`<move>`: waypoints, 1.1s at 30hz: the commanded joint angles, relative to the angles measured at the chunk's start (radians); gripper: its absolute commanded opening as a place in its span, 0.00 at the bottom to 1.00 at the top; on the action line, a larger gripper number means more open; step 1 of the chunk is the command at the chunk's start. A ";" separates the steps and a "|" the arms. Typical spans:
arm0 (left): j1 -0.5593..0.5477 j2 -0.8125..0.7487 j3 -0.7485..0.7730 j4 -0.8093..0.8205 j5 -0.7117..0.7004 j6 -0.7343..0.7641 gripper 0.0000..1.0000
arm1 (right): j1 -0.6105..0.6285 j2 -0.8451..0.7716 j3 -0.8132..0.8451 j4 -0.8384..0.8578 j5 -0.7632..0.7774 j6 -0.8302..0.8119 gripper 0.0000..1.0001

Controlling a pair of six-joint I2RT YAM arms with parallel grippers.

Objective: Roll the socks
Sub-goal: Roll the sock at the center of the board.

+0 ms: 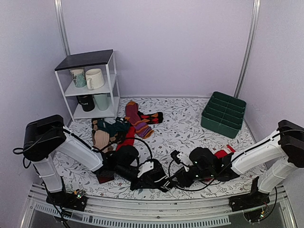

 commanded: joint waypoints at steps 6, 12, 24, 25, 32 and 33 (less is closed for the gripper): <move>0.025 0.087 -0.010 -0.090 0.058 -0.037 0.00 | 0.131 -0.120 -0.080 0.178 0.180 -0.378 0.56; 0.028 0.097 -0.005 -0.097 0.060 -0.030 0.00 | 0.199 -0.033 -0.010 0.101 0.207 -0.456 0.56; 0.028 0.103 -0.003 -0.105 0.066 -0.028 0.00 | 0.297 -0.106 -0.009 0.035 0.287 -0.496 0.55; 0.029 0.104 -0.002 -0.105 0.067 -0.028 0.00 | 0.309 -0.121 -0.009 0.027 0.301 -0.493 0.55; 0.029 0.108 0.000 -0.110 0.069 -0.028 0.00 | 0.357 -0.164 -0.006 -0.025 0.333 -0.486 0.52; 0.028 0.110 0.001 -0.111 0.070 -0.028 0.00 | 0.358 -0.158 -0.002 -0.027 0.328 -0.487 0.51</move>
